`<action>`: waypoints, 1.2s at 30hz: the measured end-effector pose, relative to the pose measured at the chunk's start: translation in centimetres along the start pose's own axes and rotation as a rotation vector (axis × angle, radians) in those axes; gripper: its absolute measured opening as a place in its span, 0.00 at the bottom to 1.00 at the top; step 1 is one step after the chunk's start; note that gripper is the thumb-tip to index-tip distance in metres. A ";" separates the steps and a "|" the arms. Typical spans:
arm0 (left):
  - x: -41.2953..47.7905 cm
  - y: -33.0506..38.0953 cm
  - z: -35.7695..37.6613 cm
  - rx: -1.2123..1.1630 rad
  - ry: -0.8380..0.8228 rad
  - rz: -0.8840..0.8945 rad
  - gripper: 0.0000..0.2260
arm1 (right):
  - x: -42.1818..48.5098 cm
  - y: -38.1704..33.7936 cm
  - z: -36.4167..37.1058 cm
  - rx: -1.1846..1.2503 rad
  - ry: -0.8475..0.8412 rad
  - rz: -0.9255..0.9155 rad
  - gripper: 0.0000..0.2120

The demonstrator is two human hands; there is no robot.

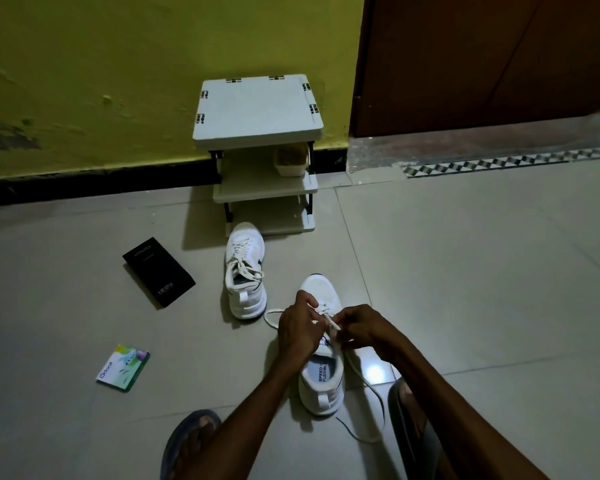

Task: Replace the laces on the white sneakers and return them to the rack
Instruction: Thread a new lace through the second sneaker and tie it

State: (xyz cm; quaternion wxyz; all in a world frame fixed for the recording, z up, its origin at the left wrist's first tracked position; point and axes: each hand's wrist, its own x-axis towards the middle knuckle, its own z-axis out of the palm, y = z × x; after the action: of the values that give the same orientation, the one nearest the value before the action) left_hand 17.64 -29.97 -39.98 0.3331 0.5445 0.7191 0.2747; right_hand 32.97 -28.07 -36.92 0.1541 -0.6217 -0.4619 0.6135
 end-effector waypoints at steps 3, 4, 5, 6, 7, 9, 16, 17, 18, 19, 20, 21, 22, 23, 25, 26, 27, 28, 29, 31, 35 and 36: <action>0.0 -0.4 0.3 -0.032 0.005 -0.012 0.15 | 0.0 0.3 -0.3 0.058 -0.015 -0.016 0.05; 0.0 -0.4 0.4 -0.042 0.013 -0.019 0.14 | 0.1 0.4 -0.2 0.088 0.015 -0.019 0.05; 0.0 -0.5 0.5 -0.054 0.020 -0.022 0.13 | 0.2 0.7 0.0 0.114 0.068 -0.023 0.05; 0.1 -0.4 0.6 -0.063 0.017 -0.029 0.13 | 0.2 0.9 0.4 0.120 0.135 -0.033 0.05; 0.2 -0.6 0.6 -0.076 0.007 -0.030 0.13 | 0.2 1.1 0.8 0.111 0.198 -0.054 0.04; 0.6 -0.9 0.5 -0.103 -0.054 -0.053 0.14 | 0.4 1.4 1.6 0.076 0.273 -0.093 0.02; 1.6 -1.4 0.2 0.012 -0.224 -0.102 0.30 | -0.5 -2.5 -0.1 0.113 0.365 -0.193 0.11; 1.6 -1.4 0.3 0.046 -0.217 -0.099 0.29 | -1.1 -4.2 -0.8 0.231 0.356 -0.221 0.12; 1.7 -1.5 0.5 0.082 -0.219 -0.103 0.29 | -1.6 -6.0 -1.8 0.367 0.333 -0.255 0.13; 1.6 -1.4 0.5 0.108 -0.226 -0.100 0.27 | -2.2 -7.8 -2.8 0.524 0.290 -0.282 0.12; 1.6 -1.3 0.6 0.117 -0.230 -0.109 0.26 | -2.8 -9.5 -4.0 0.722 0.222 -0.307 0.12; 1.7 -1.5 0.8 0.119 -0.225 -0.117 0.25 | -3.7 -10.9 -5.1 0.965 0.129 -0.320 0.11; 1.5 -1.4 0.8 0.110 -0.216 -0.127 0.24 | -4.5 -11.9 -6.1 1.198 0.036 -0.315 0.12; 1.4 -1.5 0.9 0.104 -0.198 -0.116 0.23 | -5.3 -12.5 -7.1 1.331 -0.036 -0.301 0.12; 1.0 -1.3 0.9 0.132 -0.130 -0.033 0.21 | -6.0 -12.9 -7.9 1.129 -0.051 -0.263 0.10; 0.6 -1.1 0.8 0.179 -0.091 0.019 0.21 | -5.7 -12.6 -7.8 0.820 0.025 -0.254 0.10; 0.4 -0.8 0.8 0.241 -0.041 0.079 0.21 | -5.0 -11.9 -7.2 0.426 0.127 -0.247 0.09; 0.2 -0.7 0.8 0.300 -0.006 0.114 0.20 | -3.9 -10.8 -6.4 0.017 0.202 -0.240 0.07; 0.2 -0.6 0.8 0.338 0.015 0.127 0.21 | -3.0 -9.6 -5.5 -0.330 0.211 -0.206 0.06; 0.2 -0.7 0.8 0.342 0.004 0.098 0.22 | -1.9 -6.8 -3.8 -0.843 0.007 -0.020 0.08; 0.5 -1.3 0.8 0.294 -0.059 0.029 0.22 | -3.2 -4.6 -2.0 -0.808 -0.376 0.121 0.10; 0.5 -1.3 0.8 0.271 -0.063 0.013 0.22 | -3.8 -5.1 -2.0 -0.569 -0.340 0.046 0.10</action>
State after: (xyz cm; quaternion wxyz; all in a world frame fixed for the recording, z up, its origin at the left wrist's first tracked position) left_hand 17.40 -29.79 -41.51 0.2770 0.5974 0.7354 0.1599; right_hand 33.45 -27.53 -30.34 -0.1191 -0.5387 -0.6196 0.5582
